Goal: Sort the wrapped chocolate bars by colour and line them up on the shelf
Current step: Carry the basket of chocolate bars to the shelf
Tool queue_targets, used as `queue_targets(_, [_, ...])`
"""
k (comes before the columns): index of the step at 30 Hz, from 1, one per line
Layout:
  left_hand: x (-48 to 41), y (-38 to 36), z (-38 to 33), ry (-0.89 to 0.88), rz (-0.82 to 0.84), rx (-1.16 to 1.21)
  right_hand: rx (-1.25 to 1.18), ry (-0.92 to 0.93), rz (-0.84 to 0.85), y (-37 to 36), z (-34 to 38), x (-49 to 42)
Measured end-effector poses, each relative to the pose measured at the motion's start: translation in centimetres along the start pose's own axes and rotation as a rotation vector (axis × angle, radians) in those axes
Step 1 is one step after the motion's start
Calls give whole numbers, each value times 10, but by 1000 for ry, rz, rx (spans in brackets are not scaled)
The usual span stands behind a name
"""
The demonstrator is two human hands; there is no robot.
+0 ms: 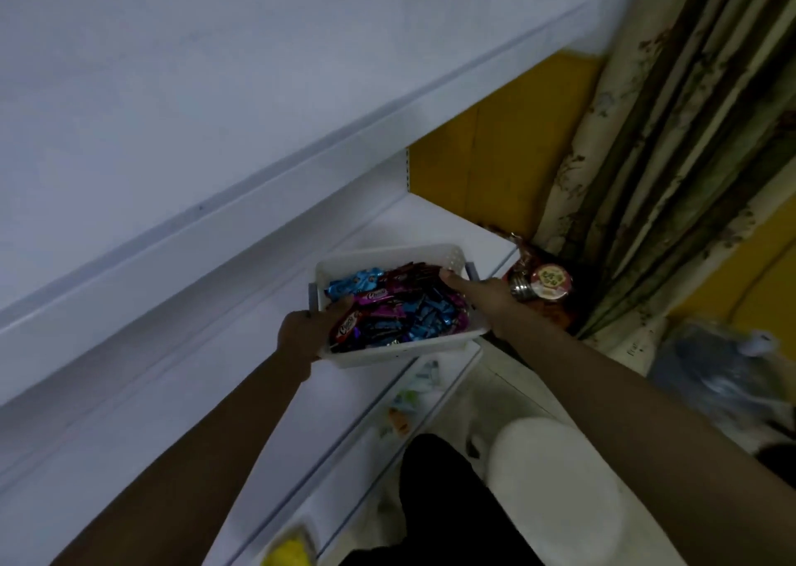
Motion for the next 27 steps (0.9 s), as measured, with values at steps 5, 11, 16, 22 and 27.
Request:
queue_targets(5, [-29, -16, -8, -63, 76, -58, 50, -29, -33, 15, 11, -8])
queue_targets(11, [-53, -41, -11, -78, 178, -109, 121, -38, -126, 31, 23, -32])
queue_targets(16, [-74, -56, -15, -31, 186, -79, 306, 21, -153, 31, 41, -64])
queue_targets(22, [-114, -78, -18, -24, 16, -150, 589, 153, -29, 22, 85, -143])
queue_targets(27, [-155, -121, 4, 21, -270, 57, 758, 197, 153, 20, 130, -217])
Point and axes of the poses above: each hand's wrist, its own x-axis away from the middle knuckle, its own y-axis out of the back of the hand, z = x × y, the point moved 2 cm from there along -x, towards the middle knuckle, and after that the axes turned 14 degrees about -y, right-handed, at the moved point
